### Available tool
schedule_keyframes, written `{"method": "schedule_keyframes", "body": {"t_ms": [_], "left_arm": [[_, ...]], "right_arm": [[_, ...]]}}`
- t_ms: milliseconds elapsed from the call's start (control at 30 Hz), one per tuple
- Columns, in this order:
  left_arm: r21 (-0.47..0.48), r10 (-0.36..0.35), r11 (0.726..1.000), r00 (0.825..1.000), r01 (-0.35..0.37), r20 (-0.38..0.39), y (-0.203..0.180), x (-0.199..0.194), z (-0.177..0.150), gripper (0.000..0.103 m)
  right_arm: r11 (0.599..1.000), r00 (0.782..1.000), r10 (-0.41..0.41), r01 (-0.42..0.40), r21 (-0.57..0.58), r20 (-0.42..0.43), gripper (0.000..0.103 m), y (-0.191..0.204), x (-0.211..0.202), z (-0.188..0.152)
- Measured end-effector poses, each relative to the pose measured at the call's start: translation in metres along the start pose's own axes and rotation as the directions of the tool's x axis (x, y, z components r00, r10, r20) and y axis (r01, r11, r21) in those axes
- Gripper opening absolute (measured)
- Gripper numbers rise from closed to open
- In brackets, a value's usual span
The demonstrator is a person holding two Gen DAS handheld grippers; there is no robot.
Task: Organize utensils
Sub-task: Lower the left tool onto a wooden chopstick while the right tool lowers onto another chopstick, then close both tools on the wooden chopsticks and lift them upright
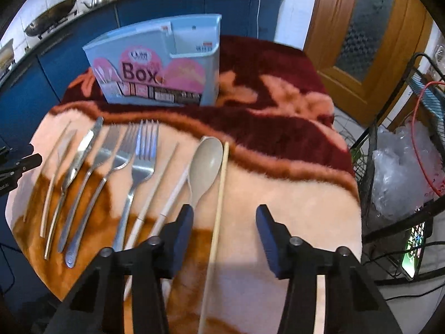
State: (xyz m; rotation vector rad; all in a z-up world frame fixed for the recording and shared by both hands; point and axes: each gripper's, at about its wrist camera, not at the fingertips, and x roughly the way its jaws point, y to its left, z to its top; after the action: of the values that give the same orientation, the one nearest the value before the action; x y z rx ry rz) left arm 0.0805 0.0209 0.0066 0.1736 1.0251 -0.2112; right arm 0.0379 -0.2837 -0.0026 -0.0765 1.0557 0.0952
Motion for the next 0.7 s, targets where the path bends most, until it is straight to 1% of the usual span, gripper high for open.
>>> {"method": "schedule_keyframes", "body": {"t_ms": [33, 100, 233, 333, 433, 500, 633, 667, 700], "left_arm": [[0.002, -0.006, 1.000, 1.000, 0.006, -0.014, 0.000, 0.002, 0.000, 0.039], [-0.005, -0.016, 1.000, 0.999, 0.016, -0.040, 0.001, 0.008, 0.001, 0.039], [0.011, -0.029, 0.999, 0.997, 0.030, -0.072, 0.000, 0.014, -0.001, 0.038], [0.022, -0.025, 0.999, 0.996, 0.027, -0.088, -0.004, 0.017, -0.001, 0.036], [0.014, -0.028, 0.999, 0.994, 0.030, -0.107, -0.004, 0.020, 0.003, 0.033], [0.022, -0.040, 0.999, 0.991, 0.043, -0.129, -0.005, 0.021, 0.007, 0.026], [0.018, -0.055, 0.998, 0.986, 0.059, -0.160, -0.006, 0.026, 0.016, 0.014], [0.012, -0.061, 0.998, 0.985, 0.064, -0.163, -0.006, 0.027, 0.018, 0.008], [0.007, -0.066, 0.998, 0.985, 0.068, -0.162, -0.006, 0.027, 0.018, 0.005]], "right_arm": [[1.000, 1.000, 0.010, -0.010, 0.001, -0.010, 0.048, -0.001, 0.000, 0.001], [1.000, 1.000, 0.009, -0.009, 0.005, -0.029, 0.040, -0.003, 0.000, 0.003], [1.000, 0.998, 0.002, -0.002, -0.005, -0.060, 0.035, -0.005, 0.001, 0.002], [1.000, 0.997, -0.001, 0.000, -0.010, -0.082, 0.030, -0.005, 0.003, 0.001], [1.000, 0.995, 0.009, -0.010, -0.008, -0.101, 0.025, -0.006, 0.008, 0.004], [1.000, 0.994, 0.012, -0.013, -0.007, -0.113, 0.022, -0.006, 0.012, 0.007], [1.000, 0.992, 0.017, -0.018, -0.004, -0.124, 0.020, -0.006, 0.019, 0.016], [1.000, 0.992, 0.021, -0.021, 0.001, -0.124, 0.017, -0.007, 0.019, 0.018], [1.000, 0.992, 0.021, -0.021, 0.004, -0.121, 0.011, -0.007, 0.019, 0.019]]}}
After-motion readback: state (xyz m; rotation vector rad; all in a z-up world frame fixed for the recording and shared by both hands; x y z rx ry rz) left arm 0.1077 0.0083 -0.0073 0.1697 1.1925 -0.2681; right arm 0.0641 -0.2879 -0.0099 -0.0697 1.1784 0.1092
